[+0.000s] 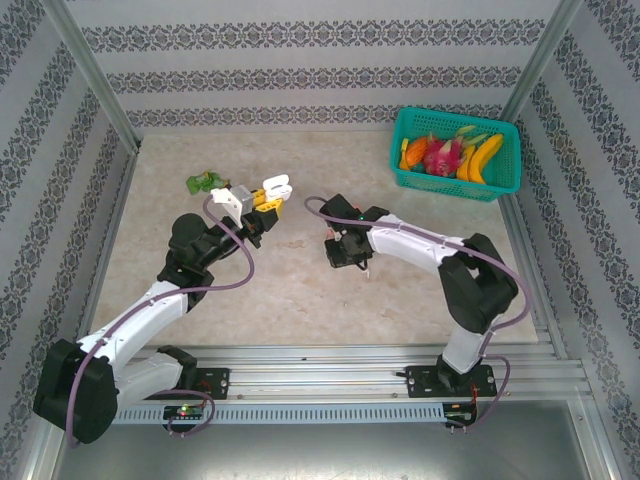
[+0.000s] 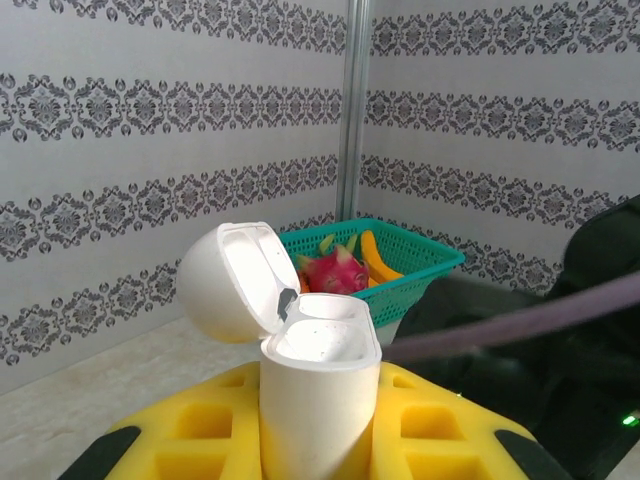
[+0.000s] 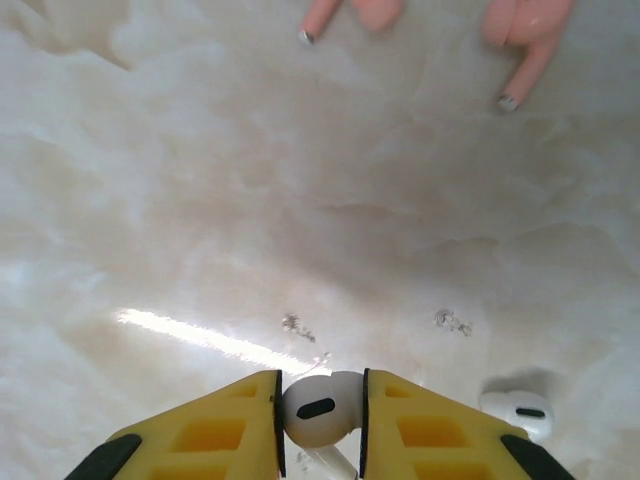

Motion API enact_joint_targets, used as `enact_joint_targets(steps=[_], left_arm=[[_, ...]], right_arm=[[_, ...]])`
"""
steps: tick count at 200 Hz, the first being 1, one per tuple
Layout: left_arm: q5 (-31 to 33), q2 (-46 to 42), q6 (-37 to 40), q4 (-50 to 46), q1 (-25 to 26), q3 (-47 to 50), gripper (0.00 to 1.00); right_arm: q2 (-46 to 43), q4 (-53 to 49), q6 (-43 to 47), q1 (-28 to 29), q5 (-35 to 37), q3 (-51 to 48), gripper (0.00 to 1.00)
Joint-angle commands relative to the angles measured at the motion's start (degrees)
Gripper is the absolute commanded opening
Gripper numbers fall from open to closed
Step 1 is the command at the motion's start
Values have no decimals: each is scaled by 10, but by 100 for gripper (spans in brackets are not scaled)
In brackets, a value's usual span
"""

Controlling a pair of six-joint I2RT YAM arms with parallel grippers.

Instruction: Insert the wireless bluetooth earbuds into the charging case

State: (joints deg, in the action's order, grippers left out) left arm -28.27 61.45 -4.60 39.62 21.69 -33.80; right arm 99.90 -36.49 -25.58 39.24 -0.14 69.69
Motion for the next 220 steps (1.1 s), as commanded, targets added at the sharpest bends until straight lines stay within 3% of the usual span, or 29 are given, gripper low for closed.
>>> enact_joint_targets(steps=[1, 46, 97, 150, 220], left_arm=[[16, -5, -17, 44, 5, 10, 0], [42, 1, -10, 121, 5, 49, 0], [24, 7, 11, 126, 5, 48, 0], [19, 37, 65, 142, 8, 30, 0], [-10, 92, 150, 102, 15, -75, 0]], right_arm=[[-49, 26, -33, 0, -3, -17, 22], [-128, 54, -65, -4, 1, -19, 22], [-212, 112, -101, -14, -2, 3, 22], [-272, 258, -161, -14, -13, -8, 22], [-310, 455, -210, 0, 1, -47, 22]])
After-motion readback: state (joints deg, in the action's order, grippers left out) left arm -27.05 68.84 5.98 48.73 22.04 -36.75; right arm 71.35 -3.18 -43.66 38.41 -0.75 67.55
